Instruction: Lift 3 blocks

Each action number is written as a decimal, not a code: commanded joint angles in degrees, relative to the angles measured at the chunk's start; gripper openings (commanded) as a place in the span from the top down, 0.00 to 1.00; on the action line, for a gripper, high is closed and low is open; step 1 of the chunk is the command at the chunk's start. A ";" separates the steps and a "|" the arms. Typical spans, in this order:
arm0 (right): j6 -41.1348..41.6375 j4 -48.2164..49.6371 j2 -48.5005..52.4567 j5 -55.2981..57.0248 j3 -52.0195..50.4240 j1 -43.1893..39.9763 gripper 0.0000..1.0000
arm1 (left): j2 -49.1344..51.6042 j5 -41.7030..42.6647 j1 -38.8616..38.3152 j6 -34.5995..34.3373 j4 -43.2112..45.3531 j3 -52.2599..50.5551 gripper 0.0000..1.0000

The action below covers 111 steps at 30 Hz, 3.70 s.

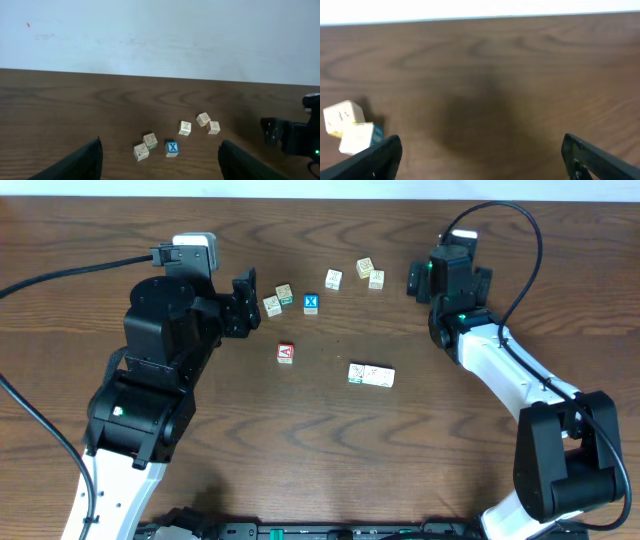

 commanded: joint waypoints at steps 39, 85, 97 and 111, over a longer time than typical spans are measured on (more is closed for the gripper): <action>-0.37 -9.05 0.00 0.52 0.68 -0.39 0.01 | -29.53 1.62 12.57 9.64 20.31 -17.00 0.24; -0.37 -9.05 0.00 0.55 0.68 -0.39 0.01 | -61.79 6.80 19.21 15.69 22.29 -68.43 0.24; -0.37 -9.07 0.00 0.55 0.68 -0.39 0.01 | -61.59 5.75 19.21 10.27 19.91 -68.43 0.24; -0.37 -9.07 0.00 0.52 0.68 -0.39 0.01 | -61.53 5.77 19.21 10.27 19.91 -68.43 0.24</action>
